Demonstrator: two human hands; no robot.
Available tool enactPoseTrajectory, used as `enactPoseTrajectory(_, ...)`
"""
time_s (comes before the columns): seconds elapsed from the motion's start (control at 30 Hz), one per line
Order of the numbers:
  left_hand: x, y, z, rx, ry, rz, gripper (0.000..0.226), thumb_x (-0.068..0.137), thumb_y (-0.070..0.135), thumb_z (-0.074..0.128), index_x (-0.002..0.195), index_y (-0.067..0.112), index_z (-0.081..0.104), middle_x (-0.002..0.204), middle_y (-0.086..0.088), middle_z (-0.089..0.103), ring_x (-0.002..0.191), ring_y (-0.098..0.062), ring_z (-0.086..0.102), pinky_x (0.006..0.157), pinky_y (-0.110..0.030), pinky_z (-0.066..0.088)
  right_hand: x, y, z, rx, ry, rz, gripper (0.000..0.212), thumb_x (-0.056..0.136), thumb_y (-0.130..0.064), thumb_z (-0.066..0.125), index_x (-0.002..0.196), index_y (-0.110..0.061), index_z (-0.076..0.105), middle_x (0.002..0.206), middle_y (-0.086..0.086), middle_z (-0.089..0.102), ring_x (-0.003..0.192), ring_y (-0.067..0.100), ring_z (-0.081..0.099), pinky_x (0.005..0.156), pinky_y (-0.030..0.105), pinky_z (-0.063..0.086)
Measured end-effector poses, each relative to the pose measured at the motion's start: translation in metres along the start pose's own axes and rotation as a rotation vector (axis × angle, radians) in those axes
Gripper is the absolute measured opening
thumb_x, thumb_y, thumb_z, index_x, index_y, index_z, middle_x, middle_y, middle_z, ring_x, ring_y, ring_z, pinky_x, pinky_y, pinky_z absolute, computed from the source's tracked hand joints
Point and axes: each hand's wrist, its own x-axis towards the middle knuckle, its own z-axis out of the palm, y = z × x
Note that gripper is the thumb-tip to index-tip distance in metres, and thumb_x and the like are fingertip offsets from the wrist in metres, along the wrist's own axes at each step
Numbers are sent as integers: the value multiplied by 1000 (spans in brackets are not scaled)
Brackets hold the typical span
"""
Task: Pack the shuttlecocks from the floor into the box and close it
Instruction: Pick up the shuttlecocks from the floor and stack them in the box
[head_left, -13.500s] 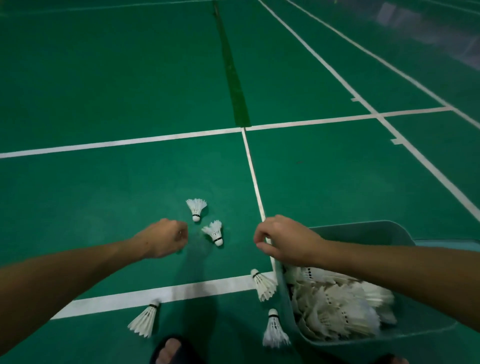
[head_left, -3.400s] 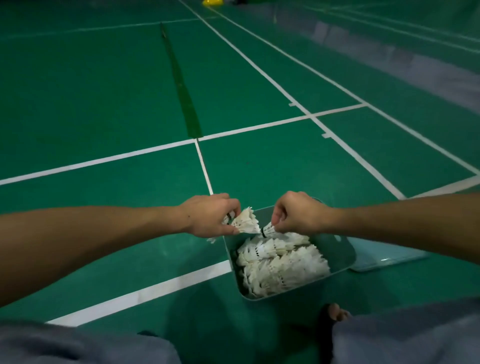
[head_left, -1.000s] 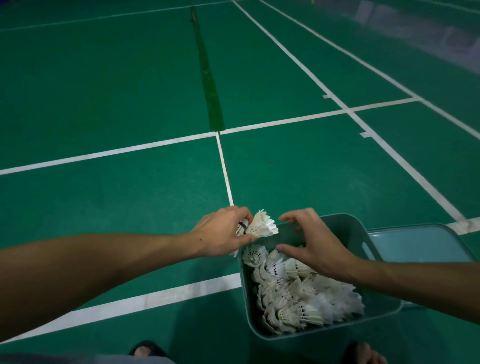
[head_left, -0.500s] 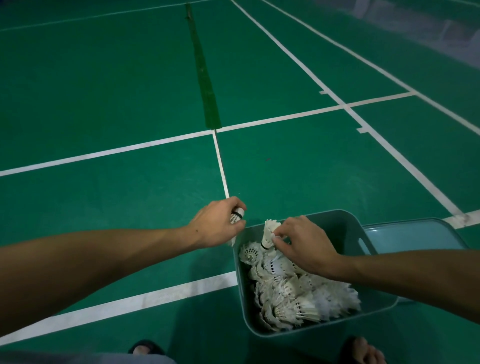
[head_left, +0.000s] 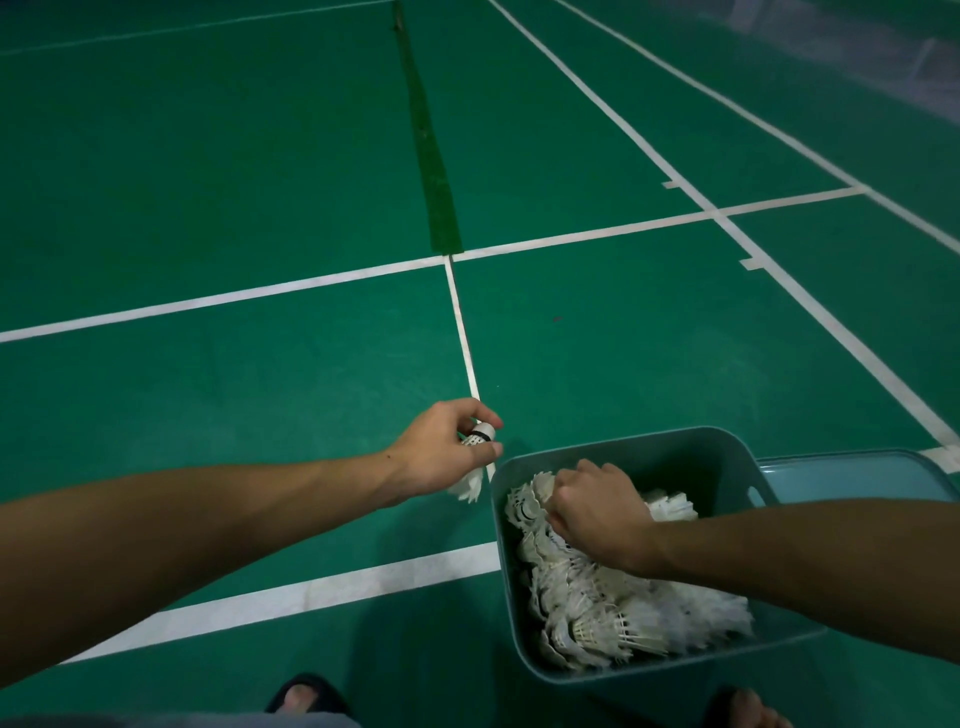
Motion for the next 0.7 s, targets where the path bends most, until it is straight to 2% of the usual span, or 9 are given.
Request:
enactPoseTrajectory(0.1,-4,-3,-1,-49,-9,-3,24,94,27,77,117,31,70,111,-3,70,93,-24,72,86,-36,59,6,1,3,-17,-42,22,24,99,-34,54,97,-19,71,102,4,68,94,28,58,77,40,44)
enactPoseTrajectory(0.23,-4,-4,0,-104,2,-15,24,93,19,78,114,28,71,111,-2,71,96,-25,72,90,-41,61,17,-5,10,-59,-110,-27,13,93,-20,63,101,-14,71,101,8,69,92,31,56,74,40,43)
enactPoseTrajectory(0.3,-3,-3,0,-132,20,-26,25,92,16,79,114,25,70,111,-1,74,95,-23,74,92,-43,62,21,-7,13,-60,-129,-39,15,92,-16,65,105,-10,70,104,11,69,95,32,56,78,41,46)
enactPoseTrajectory(0.43,-5,-3,1,-235,48,-84,24,91,10,80,111,17,69,108,-3,79,106,-22,75,99,-43,60,22,-2,9,4,-169,-70,25,99,-33,63,112,-12,68,113,11,67,106,32,55,87,42,48)
enactPoseTrajectory(0.57,-5,-3,2,-284,57,-109,23,91,10,81,108,16,66,101,-2,81,105,-21,76,97,-40,61,11,4,-3,124,-244,-81,44,94,-49,66,126,-19,64,127,6,61,115,26,51,95,40,46)
enactPoseTrajectory(0.63,-5,-1,2,-307,62,-89,25,90,9,82,107,14,64,100,-4,81,101,-20,77,91,-34,61,3,9,-11,206,-231,-34,52,93,-55,65,133,-22,62,131,2,59,118,23,49,98,38,46)
enactPoseTrajectory(0.7,-5,3,4,-294,85,-59,29,87,9,85,104,10,62,97,-7,81,91,-18,76,78,-27,60,-7,13,-22,328,-175,31,53,93,-58,62,132,-24,63,130,-2,59,119,18,50,99,36,47)
